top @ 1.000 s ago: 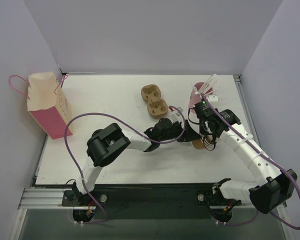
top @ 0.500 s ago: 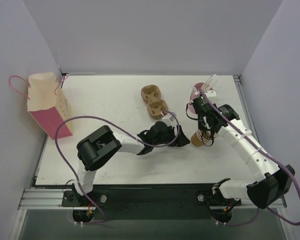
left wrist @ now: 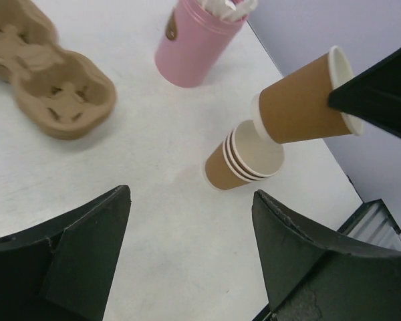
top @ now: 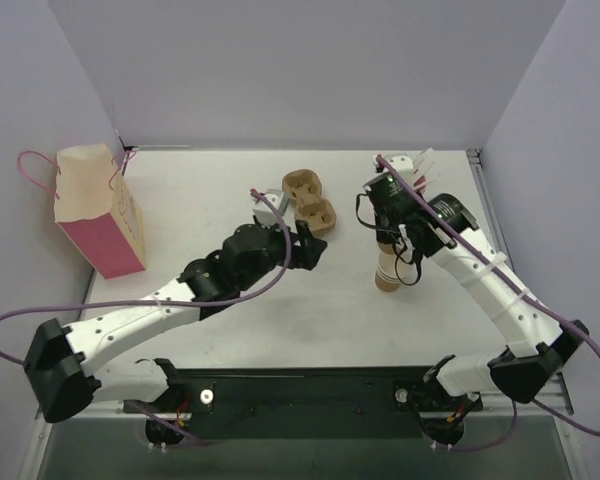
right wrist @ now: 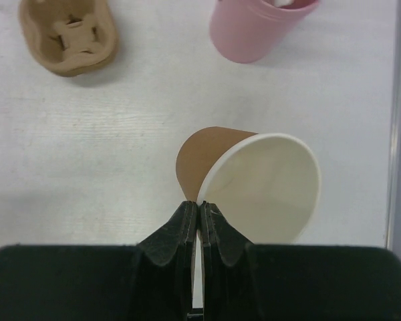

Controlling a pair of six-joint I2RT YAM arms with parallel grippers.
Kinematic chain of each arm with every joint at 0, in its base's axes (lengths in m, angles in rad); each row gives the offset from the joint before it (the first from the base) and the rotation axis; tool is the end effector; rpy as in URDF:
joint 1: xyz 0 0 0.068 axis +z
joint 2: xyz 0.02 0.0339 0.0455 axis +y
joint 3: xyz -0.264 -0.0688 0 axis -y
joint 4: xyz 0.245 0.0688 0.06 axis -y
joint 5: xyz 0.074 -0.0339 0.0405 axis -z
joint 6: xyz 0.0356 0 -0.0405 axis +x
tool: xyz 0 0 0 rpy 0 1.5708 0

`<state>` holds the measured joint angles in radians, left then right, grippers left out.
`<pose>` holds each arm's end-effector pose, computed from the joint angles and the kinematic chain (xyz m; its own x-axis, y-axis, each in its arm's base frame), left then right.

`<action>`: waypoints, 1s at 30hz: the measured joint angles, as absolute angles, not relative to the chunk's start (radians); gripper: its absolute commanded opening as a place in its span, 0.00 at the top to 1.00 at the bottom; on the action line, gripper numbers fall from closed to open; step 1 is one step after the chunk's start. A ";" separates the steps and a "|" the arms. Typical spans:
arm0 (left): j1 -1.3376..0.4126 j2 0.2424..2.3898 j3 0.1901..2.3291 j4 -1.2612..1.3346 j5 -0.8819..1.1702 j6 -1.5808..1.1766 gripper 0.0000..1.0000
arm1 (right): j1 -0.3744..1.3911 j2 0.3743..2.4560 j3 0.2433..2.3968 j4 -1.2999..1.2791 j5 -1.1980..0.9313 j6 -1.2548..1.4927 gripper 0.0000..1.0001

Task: Pack the takeout coffee

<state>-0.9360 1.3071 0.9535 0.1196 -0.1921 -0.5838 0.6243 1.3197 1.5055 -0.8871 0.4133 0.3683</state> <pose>0.1880 -0.2438 0.3146 -0.4897 -0.2475 -0.8360 0.4918 0.7134 -0.4992 0.2238 0.1436 0.4047 -0.5915 -0.0198 -0.8061 -0.0787 0.9963 0.0333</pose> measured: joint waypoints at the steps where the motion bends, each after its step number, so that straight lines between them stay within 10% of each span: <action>1: -0.936 1.239 0.943 0.067 -0.222 -0.557 0.16 | 0.652 1.340 1.525 -0.886 0.412 0.369 1.00; 13: -0.987 0.490 0.901 -0.458 -0.602 -0.411 0.08 | 0.930 1.684 1.592 -0.804 0.377 0.428 1.00; 25: -0.987 0.248 0.815 -0.610 -0.800 -0.355 0.08 | 1.128 1.906 1.657 -0.751 0.342 0.392 0.98; 30: -0.987 0.242 0.815 -0.624 -0.808 -0.355 0.09 | 1.180 1.913 1.657 -0.752 0.342 0.388 0.82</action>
